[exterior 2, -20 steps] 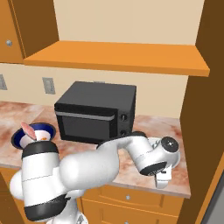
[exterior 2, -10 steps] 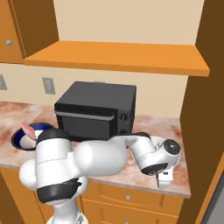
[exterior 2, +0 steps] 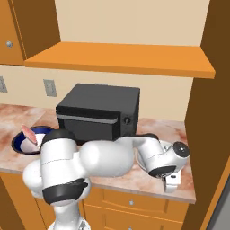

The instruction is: Place the bowl containing the eggplant and bell pepper in the microwave. Close the microwave door and press the start button to microwave the meal.

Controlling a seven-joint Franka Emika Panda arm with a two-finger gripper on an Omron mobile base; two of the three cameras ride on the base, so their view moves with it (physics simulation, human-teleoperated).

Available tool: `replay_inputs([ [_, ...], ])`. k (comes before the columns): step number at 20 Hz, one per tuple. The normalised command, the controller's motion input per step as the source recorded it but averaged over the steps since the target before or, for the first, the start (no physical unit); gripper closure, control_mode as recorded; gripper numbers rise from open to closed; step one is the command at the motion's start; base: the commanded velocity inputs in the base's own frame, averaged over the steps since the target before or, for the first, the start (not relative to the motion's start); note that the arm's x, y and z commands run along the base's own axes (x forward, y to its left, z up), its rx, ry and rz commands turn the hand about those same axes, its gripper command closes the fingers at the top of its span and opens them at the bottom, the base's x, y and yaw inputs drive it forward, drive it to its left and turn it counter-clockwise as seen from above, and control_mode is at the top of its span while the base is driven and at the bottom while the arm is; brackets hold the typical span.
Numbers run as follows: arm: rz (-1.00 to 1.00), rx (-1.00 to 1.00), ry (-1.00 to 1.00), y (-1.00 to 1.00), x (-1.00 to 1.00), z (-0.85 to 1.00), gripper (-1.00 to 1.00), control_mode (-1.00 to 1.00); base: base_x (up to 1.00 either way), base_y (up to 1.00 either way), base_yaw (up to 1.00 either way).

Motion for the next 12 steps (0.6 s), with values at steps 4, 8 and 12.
replay_inputs([
  [4, 0.01, -0.02, -0.11, 0.30, -0.10, 0.10, 1.00, -1.00, 0.00, 0.00, 0.00],
  [8, 0.04, -0.10, -0.26, 0.62, -0.39, 0.18, 1.00, -1.00, 0.00, 0.00, 0.00],
  [12, 0.08, -0.14, -0.24, 0.76, -0.45, 0.36, 1.00, -1.00, 0.00, 0.00, 0.00],
])
